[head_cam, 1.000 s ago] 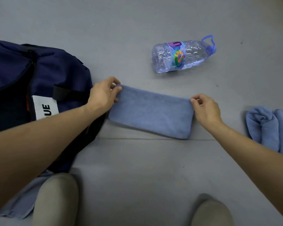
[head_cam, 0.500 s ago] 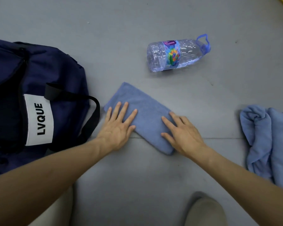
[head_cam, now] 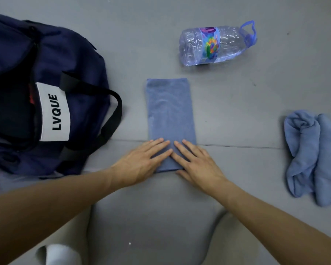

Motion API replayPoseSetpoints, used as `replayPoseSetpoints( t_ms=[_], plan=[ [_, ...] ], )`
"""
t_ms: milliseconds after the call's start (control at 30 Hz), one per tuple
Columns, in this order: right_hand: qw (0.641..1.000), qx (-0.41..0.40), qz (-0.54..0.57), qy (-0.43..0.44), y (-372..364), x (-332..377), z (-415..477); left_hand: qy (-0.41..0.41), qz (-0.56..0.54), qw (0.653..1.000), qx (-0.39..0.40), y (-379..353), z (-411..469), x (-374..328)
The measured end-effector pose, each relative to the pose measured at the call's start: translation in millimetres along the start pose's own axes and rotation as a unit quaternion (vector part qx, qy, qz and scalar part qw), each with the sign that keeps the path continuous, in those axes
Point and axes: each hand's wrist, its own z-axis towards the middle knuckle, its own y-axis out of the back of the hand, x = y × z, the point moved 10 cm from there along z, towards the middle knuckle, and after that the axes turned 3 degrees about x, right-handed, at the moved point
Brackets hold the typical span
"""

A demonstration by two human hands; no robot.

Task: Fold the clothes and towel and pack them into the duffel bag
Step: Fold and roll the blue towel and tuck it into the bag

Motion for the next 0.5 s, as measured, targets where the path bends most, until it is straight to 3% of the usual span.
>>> replayPoseSetpoints(
  t_ms=[133,300,400,500],
  plan=[
    [0.998,-0.062,0.0,-0.003,10,-6,4,-0.033,0.04,0.998,0.041,-8,-7,9],
    [0.985,-0.151,0.064,-0.046,37,-16,20,-0.012,0.019,0.998,0.055,6,10,26],
    [0.979,-0.124,0.142,-0.082,42,-20,33,0.009,0.008,0.998,0.054,15,16,29],
    [0.966,-0.089,0.213,-0.117,40,-24,37,0.03,-0.023,0.999,-0.027,31,18,27]
  ],
)
